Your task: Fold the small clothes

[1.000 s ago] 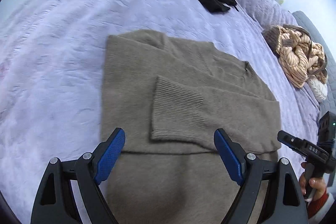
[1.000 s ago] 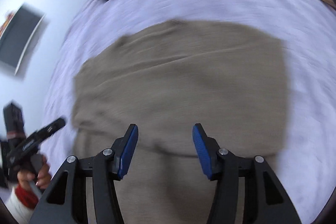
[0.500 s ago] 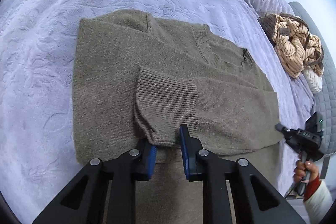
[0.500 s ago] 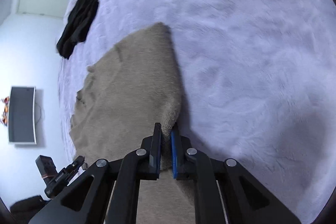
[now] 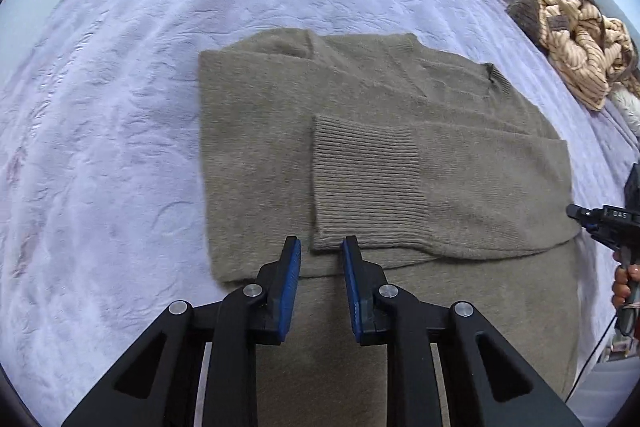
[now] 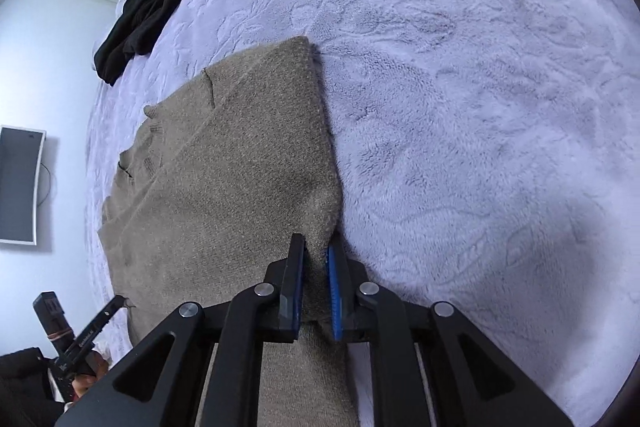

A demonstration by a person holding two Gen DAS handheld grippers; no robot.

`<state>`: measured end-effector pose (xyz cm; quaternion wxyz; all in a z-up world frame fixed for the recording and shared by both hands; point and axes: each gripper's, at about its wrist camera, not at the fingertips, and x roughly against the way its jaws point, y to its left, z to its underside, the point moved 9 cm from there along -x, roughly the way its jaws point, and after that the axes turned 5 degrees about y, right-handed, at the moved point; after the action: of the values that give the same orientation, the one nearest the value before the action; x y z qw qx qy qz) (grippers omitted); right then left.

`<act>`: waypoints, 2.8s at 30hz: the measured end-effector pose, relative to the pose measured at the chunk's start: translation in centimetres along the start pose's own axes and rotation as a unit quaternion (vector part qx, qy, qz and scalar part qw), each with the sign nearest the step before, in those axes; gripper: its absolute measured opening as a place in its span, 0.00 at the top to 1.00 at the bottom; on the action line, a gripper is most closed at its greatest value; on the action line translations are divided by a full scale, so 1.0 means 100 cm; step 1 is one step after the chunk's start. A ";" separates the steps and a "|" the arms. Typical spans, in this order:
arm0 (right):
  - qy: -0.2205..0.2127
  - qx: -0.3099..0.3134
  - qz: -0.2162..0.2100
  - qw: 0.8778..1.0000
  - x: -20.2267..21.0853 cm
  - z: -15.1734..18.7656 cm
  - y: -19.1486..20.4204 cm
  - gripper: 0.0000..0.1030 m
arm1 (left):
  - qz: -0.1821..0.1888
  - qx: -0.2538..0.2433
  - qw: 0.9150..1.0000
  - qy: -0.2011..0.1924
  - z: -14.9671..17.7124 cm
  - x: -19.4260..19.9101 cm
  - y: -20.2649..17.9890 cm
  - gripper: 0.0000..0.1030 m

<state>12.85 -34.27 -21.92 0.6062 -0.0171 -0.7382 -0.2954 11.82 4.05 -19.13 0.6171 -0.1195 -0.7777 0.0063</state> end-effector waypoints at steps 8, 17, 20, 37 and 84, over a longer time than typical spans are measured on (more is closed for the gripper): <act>-0.007 0.016 0.043 0.999 0.015 0.009 0.010 0.78 | -0.028 0.015 0.999 0.007 0.016 0.000 0.008 0.28; -0.002 0.044 0.046 0.998 0.026 0.036 0.031 0.50 | -0.020 0.047 0.999 0.010 0.025 0.010 0.015 0.24; -0.004 0.052 0.051 0.997 0.026 0.036 0.032 0.50 | -0.008 0.076 0.997 0.003 0.007 0.012 0.033 0.24; -0.013 -0.042 -0.140 0.989 0.006 -0.060 0.000 0.49 | 0.209 0.142 0.967 0.028 -0.094 -0.045 0.073 0.24; 0.036 0.011 -0.003 0.999 0.038 0.107 0.057 0.48 | 0.014 0.034 0.996 0.077 0.083 0.045 -0.010 0.31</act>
<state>4.56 -26.01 -17.07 0.6319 0.0027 -0.7189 -0.2896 2.76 5.06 -16.61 0.6790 -0.1100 -0.7251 0.0322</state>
